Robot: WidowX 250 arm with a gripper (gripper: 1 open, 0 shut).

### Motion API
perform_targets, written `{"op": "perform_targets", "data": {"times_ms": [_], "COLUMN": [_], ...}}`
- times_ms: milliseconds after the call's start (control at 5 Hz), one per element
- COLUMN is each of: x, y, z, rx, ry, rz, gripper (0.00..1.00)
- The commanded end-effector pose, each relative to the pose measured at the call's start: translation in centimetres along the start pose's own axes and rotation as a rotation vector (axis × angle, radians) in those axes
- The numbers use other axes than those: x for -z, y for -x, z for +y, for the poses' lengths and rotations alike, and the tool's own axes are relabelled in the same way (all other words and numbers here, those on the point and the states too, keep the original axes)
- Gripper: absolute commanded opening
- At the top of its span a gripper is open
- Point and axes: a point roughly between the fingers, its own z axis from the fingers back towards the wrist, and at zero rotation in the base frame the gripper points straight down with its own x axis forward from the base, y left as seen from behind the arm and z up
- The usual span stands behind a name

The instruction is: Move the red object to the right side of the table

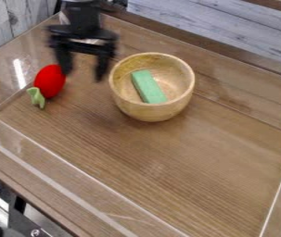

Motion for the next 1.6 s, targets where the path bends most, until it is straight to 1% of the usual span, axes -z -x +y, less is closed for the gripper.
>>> {"op": "perform_targets", "data": {"times_ms": [0, 200, 400, 600, 1000, 1200, 1400], "x": [-2.0, -1.6, -1.5, -1.2, -0.3, 0.4, 0.5], "y": [-1.4, -2.5, -2.8, -3.6, -3.5, -4.1, -4.8], "z": [3.0, 5.8, 6.3, 6.0, 5.6, 5.4, 5.2], "rx": [0.001, -0.049, -0.068, -0.051, 0.072, 0.041, 0.009], "ry": [0.003, 0.009, 0.008, 0.01, 0.014, 0.026, 0.042], "rz": [-0.093, -0.105, -0.103, -0.092, -0.065, -0.055, -0.06], "gripper": [1.0, 1.0, 1.0, 1.0, 1.0, 1.0, 1.0]}}
